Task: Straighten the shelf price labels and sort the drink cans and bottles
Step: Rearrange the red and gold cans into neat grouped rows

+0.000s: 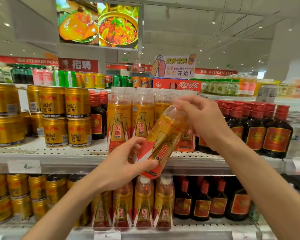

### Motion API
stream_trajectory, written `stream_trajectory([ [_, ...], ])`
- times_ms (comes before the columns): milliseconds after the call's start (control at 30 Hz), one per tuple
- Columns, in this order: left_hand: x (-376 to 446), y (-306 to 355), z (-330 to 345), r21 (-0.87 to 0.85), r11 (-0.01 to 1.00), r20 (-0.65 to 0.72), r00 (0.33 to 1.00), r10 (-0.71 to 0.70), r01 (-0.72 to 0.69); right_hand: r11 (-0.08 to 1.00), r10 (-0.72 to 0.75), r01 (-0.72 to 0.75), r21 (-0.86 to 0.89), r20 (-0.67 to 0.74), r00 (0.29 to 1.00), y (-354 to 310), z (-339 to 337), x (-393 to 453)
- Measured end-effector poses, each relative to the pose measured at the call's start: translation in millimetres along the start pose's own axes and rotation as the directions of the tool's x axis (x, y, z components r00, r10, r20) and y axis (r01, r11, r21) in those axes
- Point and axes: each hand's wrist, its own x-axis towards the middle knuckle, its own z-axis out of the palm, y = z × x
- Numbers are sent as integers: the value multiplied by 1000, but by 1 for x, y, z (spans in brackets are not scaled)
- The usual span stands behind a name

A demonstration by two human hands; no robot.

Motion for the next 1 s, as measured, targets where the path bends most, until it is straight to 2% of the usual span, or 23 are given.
stream_trajectory([
  [300, 12, 35, 14, 40, 997, -53, 997, -61, 64, 996, -71, 76, -40, 112, 991, -2, -12, 17],
  [567, 10, 21, 13, 75, 996, -145, 989, -32, 43, 988, -120, 135, -69, 185, 975, 0, 0, 19],
  [667, 7, 15, 10, 38, 998, -184, 982, -36, 44, 976, -163, 188, -110, 201, 966, -3, 0, 23],
  [733, 5, 9, 6, -4, 999, -209, 976, -52, 53, 954, -215, 242, -177, 158, 964, 2, -5, 26],
  [800, 3, 4, 2, -21, 998, -241, 968, -70, 67, 898, -255, 291, -332, 147, 956, 15, -7, 27],
  [900, -1, 1, -3, -17, 997, -282, 956, -80, 78, 756, -190, 306, -579, 253, 949, 40, 5, 21],
  [1000, -4, 0, -7, -25, 996, -297, 950, -94, 90, 659, -124, 283, -697, 270, 955, 50, 22, 12],
])
